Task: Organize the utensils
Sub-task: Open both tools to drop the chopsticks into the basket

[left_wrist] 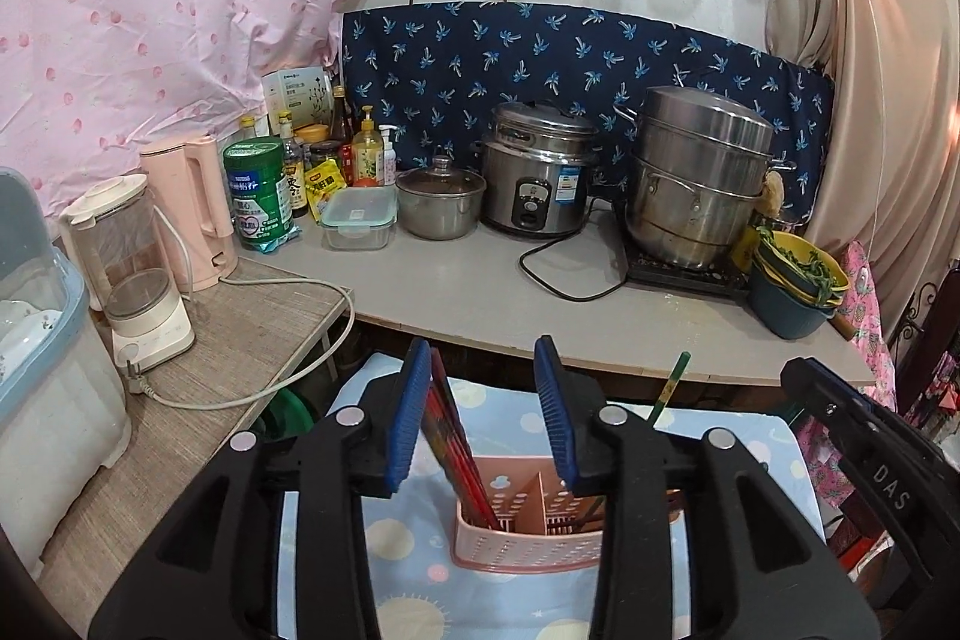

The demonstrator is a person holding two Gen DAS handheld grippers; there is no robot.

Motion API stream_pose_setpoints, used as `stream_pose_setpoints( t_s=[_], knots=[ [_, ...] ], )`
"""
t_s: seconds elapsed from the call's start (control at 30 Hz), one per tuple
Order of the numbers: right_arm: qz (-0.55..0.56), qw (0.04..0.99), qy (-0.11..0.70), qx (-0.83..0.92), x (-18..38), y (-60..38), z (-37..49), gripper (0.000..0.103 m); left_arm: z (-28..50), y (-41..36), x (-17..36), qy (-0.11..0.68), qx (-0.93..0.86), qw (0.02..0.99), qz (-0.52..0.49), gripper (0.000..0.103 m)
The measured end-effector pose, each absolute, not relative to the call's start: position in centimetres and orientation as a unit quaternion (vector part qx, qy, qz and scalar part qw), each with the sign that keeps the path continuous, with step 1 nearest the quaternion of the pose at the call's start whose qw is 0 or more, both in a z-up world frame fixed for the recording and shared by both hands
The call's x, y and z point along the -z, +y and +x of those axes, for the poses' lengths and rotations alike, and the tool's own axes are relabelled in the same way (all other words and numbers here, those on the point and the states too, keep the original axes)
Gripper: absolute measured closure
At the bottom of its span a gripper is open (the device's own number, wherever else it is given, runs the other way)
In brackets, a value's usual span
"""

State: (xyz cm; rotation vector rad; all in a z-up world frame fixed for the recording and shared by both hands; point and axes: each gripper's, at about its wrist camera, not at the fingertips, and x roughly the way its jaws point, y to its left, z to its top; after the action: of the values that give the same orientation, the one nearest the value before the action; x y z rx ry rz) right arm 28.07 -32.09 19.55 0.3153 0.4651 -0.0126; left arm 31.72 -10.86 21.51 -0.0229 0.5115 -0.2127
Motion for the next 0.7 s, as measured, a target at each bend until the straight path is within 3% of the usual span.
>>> stream_pose_setpoints(
  t_s=[0.07, 0.17, 0.6, 0.7],
  knots=[
    [0.154, 0.961, 0.228, 0.003, -19.7, -31.8, 27.5, 0.087, 31.2, -10.8, -21.4, 0.254, 0.105, 0.962, -0.006, 0.061],
    [0.152, 0.962, 0.227, -0.001, -19.7, -31.3, 26.2, 0.073, 30.0, -10.5, -21.1, 0.250, 0.099, 0.963, 0.003, 0.050],
    [0.134, 0.962, 0.240, 0.003, -18.5, -29.9, 20.4, 0.067, 24.4, -8.8, -19.1, 0.263, 0.085, 0.960, 0.043, 0.049],
    [0.123, 0.963, 0.241, 0.004, -18.1, -29.4, 18.9, 0.062, 23.3, -8.5, -18.6, 0.270, 0.086, 0.958, 0.048, 0.048]
  ],
)
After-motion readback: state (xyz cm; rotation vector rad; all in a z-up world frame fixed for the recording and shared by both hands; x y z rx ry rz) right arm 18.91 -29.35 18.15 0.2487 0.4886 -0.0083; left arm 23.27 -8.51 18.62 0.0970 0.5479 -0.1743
